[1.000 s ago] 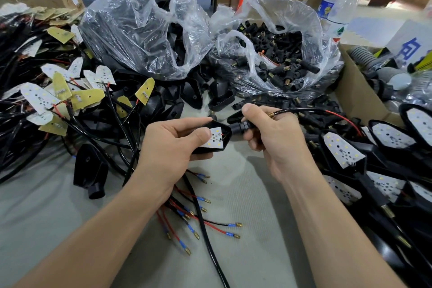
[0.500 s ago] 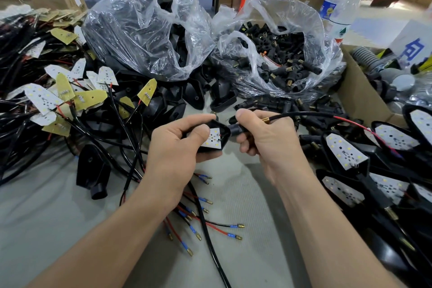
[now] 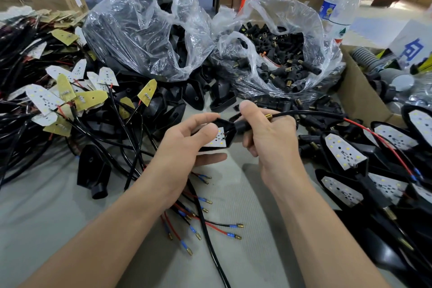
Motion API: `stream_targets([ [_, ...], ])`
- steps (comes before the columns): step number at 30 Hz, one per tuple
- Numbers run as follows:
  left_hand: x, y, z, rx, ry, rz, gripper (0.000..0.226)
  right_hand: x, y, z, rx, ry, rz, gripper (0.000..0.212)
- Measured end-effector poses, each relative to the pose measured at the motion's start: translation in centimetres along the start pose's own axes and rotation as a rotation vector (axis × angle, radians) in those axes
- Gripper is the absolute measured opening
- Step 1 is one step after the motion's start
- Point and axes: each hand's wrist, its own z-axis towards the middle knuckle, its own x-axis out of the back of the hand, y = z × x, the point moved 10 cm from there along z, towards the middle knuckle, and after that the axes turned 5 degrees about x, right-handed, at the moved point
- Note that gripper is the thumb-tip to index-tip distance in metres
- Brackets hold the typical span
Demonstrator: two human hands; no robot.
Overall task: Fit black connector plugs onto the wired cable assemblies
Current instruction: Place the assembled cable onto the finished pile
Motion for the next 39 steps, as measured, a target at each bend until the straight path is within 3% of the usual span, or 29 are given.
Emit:
stream_targets([
  [6, 0.3, -0.1, 0.0, 0.056, -0.103, 0.051, 0.040, 0.7, 0.2, -0.2, -0.013, 0.064, -0.064, 0.074],
  [10, 0.1, -0.5, -0.1, 0.079, -0.082, -0.056, 0.041, -0.2, 0.3, -0.4, -0.005, 0.064, -0.003, 0.049],
  [14, -0.2, -0.8, 0.0, 0.057, -0.048, -0.083, 0.036, -0.5, 0.1, -0.7, 0.047, 0.075, -0.047, 0.043],
  [22, 0.2, -0.1, 0.1, 0.007, -0.023, -0.017, 0.039, -0.9, -0.3, -0.2, 0.047, -0.034, -0.105, 0.052],
  [27, -1.1, -0.7, -0.2, 0.139, -0.221, -0.072, 0.035, 1.4, -0.1, 0.2, 0.008, 0.083, -0.128, 0.075],
  [31, -1.5, -0.5, -0.5, 0.096, -0.220, -0.014, 0.036, 0.9, 0.3, -0.1, -0.032, 0.085, -0.110, 0.067],
  [39, -1.0, -0.2, -0.4, 0.067, -0.163, 0.018, 0.034, -0.2, -3.0, -0.7, 0.118, 0.022, -0.314, 0.055],
])
